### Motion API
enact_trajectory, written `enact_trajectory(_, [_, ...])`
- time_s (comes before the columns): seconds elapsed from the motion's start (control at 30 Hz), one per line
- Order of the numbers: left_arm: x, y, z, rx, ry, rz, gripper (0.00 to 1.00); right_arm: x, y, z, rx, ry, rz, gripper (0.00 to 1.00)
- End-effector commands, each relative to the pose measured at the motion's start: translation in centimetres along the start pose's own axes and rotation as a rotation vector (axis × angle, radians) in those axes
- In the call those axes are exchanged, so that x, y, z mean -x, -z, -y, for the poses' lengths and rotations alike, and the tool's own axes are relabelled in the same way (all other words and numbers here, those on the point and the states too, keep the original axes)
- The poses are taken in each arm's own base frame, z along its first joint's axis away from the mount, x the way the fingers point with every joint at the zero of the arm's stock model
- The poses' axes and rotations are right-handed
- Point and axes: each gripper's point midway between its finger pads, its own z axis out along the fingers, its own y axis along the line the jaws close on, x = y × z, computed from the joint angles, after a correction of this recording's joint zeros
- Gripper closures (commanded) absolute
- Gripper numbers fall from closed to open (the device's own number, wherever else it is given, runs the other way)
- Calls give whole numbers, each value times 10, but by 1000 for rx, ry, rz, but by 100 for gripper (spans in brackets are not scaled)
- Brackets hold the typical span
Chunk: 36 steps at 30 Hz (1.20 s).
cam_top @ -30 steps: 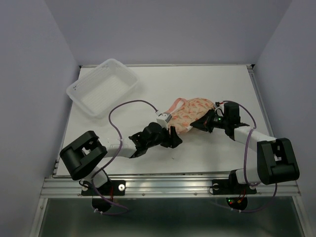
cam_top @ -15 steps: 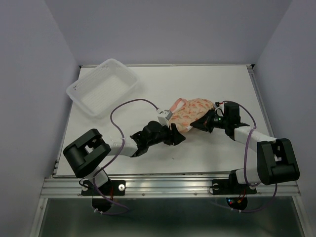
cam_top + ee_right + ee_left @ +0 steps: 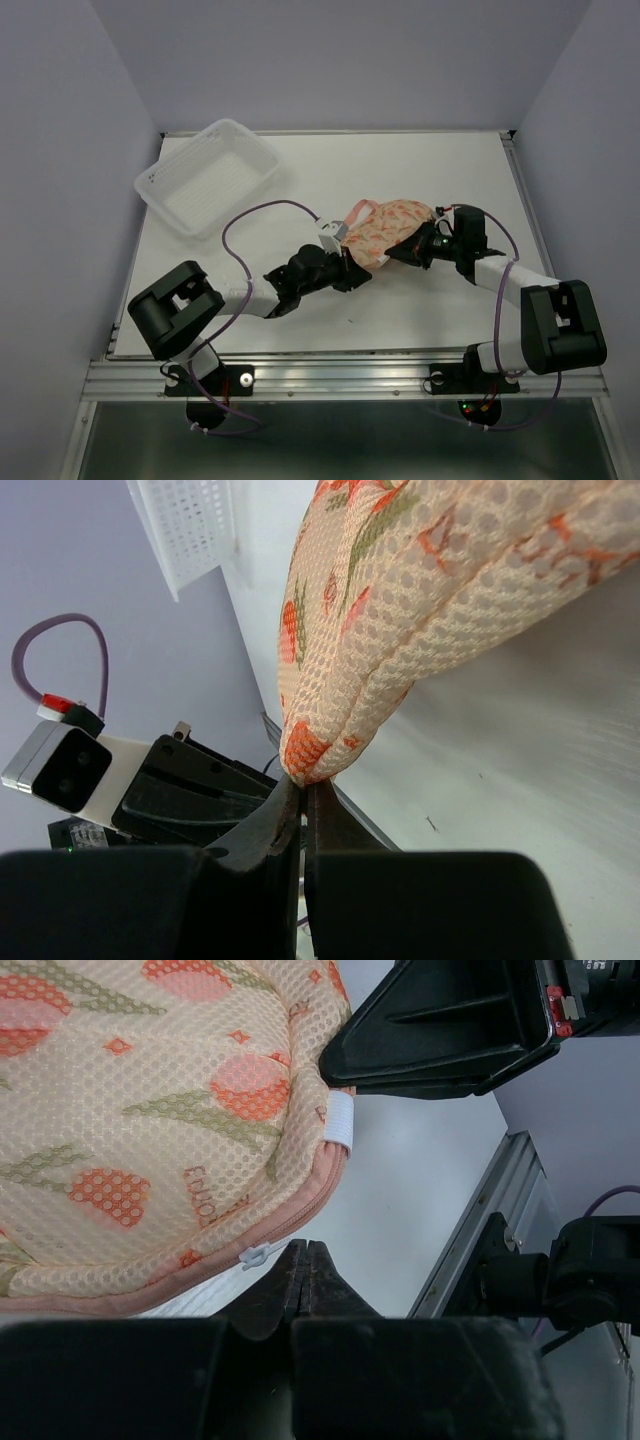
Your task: Unzip the laundry bag and remove the bra
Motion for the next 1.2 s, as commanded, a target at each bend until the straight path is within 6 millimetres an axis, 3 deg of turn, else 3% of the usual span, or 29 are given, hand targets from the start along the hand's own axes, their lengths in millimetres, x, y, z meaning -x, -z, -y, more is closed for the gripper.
enact_trajectory(0.0, [20, 2, 12, -28, -6, 73, 100, 0, 3, -15, 47, 50, -7, 97])
enact_trajectory(0.17, [15, 6, 1, 14, 3, 67, 100, -1, 3, -11, 40, 51, -7, 97])
enact_trajectory(0.47, [5, 35, -47, 240, 42, 77, 100, 1, 1, -3, 18, 65, 11, 97])
enact_trajectory(0.77, [15, 37, -36, 210, 31, 94, 100, 4, 0, -3, 16, 63, 11, 97])
enact_trajectory(0.8, [16, 35, -33, 200, 28, 91, 97, 5, -1, -4, 18, 65, 12, 97])
enact_trajectory(0.9, [16, 30, -24, 159, 24, 79, 64, 5, 0, -5, 18, 62, 11, 97])
enact_trajectory(0.97, [17, 28, -19, 128, 34, 82, 53, 5, 0, -6, 21, 63, 12, 97])
enact_trajectory(1.0, [18, 27, -16, 116, 41, 86, 39, 5, 0, -7, 21, 61, 12, 97])
enact_trajectory(1.07, [20, 24, -10, 80, 69, 101, 31, 6, 1, -8, 23, 59, 19, 97])
enact_trajectory(1.17, [20, 22, -2, 34, 124, 112, 28, 6, 1, -9, 21, 53, 28, 97])
